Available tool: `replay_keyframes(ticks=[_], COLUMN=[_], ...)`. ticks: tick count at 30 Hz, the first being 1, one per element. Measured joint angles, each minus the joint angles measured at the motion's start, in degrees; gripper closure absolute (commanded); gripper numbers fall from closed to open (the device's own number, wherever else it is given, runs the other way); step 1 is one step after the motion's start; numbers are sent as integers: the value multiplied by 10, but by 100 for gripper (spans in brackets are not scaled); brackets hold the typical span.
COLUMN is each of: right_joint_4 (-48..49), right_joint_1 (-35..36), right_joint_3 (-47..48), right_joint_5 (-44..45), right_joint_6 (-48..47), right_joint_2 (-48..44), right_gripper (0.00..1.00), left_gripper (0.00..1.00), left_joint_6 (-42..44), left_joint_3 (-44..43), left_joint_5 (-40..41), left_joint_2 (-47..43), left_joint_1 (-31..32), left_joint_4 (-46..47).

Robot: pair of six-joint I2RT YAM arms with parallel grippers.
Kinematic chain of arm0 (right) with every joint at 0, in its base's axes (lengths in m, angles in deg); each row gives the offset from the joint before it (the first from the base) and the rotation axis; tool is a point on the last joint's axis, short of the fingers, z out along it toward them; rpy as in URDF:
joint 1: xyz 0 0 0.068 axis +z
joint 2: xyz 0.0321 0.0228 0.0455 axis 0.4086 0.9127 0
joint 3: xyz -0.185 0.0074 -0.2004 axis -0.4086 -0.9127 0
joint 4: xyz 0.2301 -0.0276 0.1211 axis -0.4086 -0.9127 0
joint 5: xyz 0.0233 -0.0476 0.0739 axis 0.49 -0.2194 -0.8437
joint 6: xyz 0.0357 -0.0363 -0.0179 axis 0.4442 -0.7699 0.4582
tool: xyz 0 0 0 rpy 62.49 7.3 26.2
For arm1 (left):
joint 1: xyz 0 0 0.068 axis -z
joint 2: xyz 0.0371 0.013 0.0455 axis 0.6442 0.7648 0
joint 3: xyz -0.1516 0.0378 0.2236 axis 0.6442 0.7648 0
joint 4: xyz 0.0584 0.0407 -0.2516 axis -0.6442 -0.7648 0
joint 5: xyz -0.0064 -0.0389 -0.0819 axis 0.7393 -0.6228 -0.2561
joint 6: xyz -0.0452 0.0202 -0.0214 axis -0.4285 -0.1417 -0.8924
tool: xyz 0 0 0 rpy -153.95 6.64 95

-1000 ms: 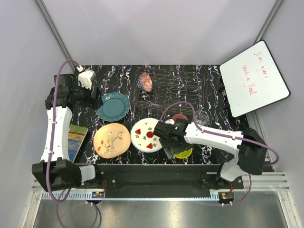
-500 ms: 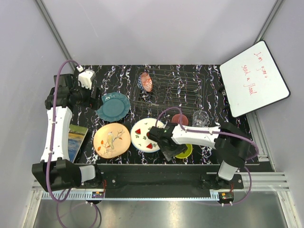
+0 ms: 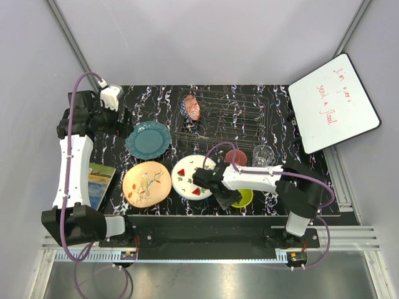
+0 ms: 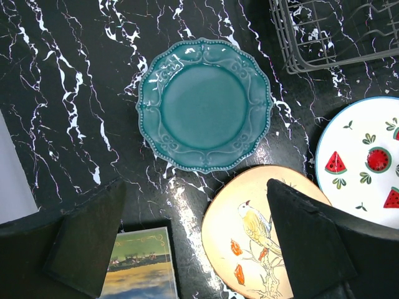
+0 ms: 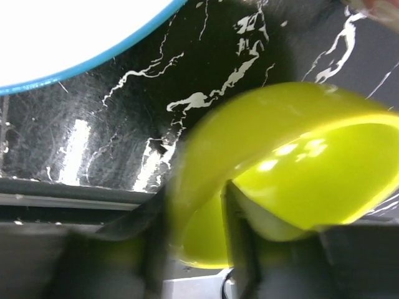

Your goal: Load the mixed dishes into the dish rack

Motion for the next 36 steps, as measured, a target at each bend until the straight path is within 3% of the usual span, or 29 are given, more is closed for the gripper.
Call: replay_keyframes(ticks=[8, 12, 15, 21, 24, 27, 30, 33, 36], right_joint_4=[-24, -78, -111, -145, -132, -32, 155, 317, 446], right_joint_1=[2, 2, 2, -2, -50, -141, -234, -290, -302], right_joint_3=[3, 67, 170, 478, 614, 606, 460, 370, 339], right_joint_5=[0, 0, -3, -18, -79, -163, -279, -378, -445], right_joint_6=[-5, -19, -35, -71, -77, -64, 6, 97, 175], right_joint_2=[-3, -29, -42, -24, 7, 6, -27, -10, 39], right_gripper=[88, 99, 100, 100, 100, 100, 100, 100, 100], left_gripper=[1, 1, 1, 1, 1, 1, 1, 1, 1], left_joint_6=[-7, -13, -14, -13, -14, -14, -12, -10, -10], left_joint_3=[-12, -18, -18, -15, -5, 11, 25, 28, 29], left_joint_5=[-2, -3, -3, -3, -3, -2, -1, 2, 2], left_joint_2=[8, 8, 8, 7, 2, -10, -28, -39, -43], left_joint_1=[0, 0, 0, 0, 0, 0, -1, -1, -2], left_joint_4=[0, 0, 1, 4, 6, 8, 6, 5, 5])
